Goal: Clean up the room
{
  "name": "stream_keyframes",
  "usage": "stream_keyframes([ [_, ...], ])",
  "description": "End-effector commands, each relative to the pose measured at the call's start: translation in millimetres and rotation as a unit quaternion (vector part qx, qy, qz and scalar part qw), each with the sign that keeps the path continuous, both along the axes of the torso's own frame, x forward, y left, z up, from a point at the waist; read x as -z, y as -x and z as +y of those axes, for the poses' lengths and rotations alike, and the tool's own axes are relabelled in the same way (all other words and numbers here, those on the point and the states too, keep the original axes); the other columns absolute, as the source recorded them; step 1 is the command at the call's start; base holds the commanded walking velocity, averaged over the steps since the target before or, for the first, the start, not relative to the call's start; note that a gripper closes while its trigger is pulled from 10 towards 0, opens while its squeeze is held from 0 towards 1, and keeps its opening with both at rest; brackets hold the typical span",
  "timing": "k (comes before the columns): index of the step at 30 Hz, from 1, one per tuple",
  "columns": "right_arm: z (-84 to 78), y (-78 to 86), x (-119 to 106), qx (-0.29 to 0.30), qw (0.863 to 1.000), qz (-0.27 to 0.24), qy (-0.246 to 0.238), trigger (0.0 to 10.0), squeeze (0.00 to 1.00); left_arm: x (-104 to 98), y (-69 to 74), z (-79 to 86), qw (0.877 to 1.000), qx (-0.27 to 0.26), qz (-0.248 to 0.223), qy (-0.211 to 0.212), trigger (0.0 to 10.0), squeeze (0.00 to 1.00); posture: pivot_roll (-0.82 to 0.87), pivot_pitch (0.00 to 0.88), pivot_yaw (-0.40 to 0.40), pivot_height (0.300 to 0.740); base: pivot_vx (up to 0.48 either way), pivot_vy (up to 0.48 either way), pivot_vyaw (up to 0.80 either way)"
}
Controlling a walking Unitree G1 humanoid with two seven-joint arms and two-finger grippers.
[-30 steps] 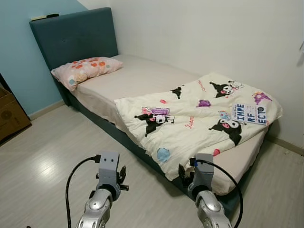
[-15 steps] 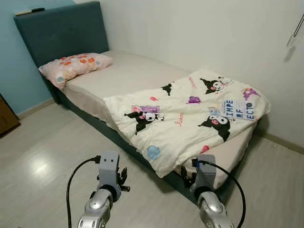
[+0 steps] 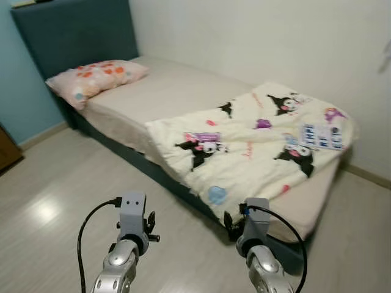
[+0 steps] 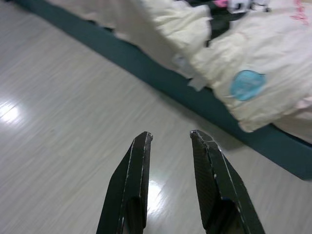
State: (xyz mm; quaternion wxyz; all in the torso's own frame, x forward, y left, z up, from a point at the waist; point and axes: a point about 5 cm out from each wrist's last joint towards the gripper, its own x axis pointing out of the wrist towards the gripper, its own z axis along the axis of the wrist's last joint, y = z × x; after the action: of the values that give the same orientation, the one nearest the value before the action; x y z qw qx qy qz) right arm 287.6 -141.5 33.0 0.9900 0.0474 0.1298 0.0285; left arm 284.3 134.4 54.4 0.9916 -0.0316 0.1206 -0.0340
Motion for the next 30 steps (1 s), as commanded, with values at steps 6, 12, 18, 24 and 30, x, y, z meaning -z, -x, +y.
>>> stream_keyframes([
  [6,-2.6,1.0,2.4,0.001,1.000,0.006,0.004,10.0,0.00,3.4,2.5,1.2,1.000,-0.006,0.003,-0.006,10.0,0.00,-0.02,0.086,0.011,0.740,0.000,0.000,0.00],
  [12,-1.1,0.3,1.5,-0.003,1.000,0.005,0.005,10.0,0.00,3.1,0.7,1.1,1.000,-0.028,0.011,-0.006,10.0,0.00,-0.02,0.085,0.011,0.740,0.000,0.000,0.00],
  [18,-1.1,1.1,2.6,-0.004,1.000,0.006,0.011,10.0,0.00,6.7,1.9,2.6,0.998,-0.050,0.024,-0.018,10.0,0.00,-0.02,0.087,0.013,0.740,0.000,0.000,0.00],
  [24,-0.9,6.2,12.2,-0.017,0.999,0.025,0.036,10.0,0.00,21.3,11.0,-2.7,0.998,0.000,0.041,-0.042,10.0,0.00,-0.02,0.080,0.011,0.740,0.000,0.000,0.00],
  [30,2.5,19.9,35.2,-0.052,0.994,0.080,0.061,10.0,0.00,45.3,23.6,1.5,0.994,0.012,0.086,-0.061,10.0,0.00,-0.02,0.066,0.008,0.740,0.000,0.000,0.00],
])
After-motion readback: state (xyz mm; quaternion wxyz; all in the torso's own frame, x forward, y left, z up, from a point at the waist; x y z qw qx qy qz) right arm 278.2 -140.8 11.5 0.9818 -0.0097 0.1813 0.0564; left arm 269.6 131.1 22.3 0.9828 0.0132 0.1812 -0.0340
